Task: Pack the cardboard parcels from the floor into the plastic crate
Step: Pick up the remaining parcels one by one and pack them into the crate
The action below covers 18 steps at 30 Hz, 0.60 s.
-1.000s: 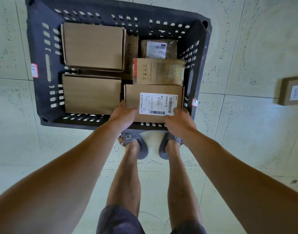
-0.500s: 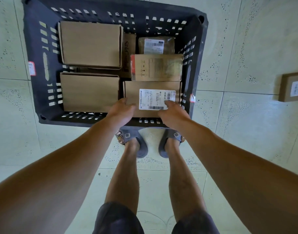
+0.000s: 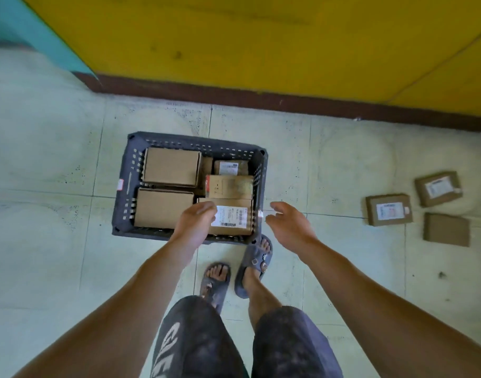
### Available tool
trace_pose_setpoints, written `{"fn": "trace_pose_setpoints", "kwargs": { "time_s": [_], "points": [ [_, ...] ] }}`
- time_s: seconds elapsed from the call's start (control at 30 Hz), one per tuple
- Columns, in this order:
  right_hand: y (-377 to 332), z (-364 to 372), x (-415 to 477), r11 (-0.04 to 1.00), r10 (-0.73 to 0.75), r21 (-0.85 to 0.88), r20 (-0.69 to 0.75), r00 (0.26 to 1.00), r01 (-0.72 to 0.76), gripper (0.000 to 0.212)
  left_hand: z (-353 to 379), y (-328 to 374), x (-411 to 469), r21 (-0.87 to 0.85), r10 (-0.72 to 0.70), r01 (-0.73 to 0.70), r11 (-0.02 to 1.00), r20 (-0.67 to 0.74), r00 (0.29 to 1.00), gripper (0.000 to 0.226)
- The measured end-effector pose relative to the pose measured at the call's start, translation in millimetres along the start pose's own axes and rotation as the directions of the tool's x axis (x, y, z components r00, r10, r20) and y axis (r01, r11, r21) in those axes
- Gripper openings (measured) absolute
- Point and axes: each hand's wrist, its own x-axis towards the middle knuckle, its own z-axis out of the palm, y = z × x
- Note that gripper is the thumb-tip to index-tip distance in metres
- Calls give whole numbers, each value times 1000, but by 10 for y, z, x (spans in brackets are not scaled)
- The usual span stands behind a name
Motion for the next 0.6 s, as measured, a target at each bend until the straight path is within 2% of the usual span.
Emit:
{"fn": "trace_pose_setpoints", "kwargs": {
  "time_s": [0.13,0.27,0.37,0.47,0.6],
  "points": [
    [-64,-442,-793,995,-33,88,-125,992,45,50,79,345,-729,-101,65,-58,993,70,995,18],
    [76,-736,-1576,978,-3,199,-289,957,63,49,267,686,-1328,-42,187,-183,982,154,970,15],
    [330,-913,-2055,962,40,267,-359,932,61,47,549,905,-1661,-8,248,-253,967,232,941,27],
    [692,-1111,-2447,933,106,356,-422,900,57,47,943,1019,-1979,76,299,-337,939,308,903,28],
    [1332,-1393,-2849,879,178,469,-485,856,83,24,1665,1022,-2375,176,325,-431,885,429,843,31]
  ]
}}
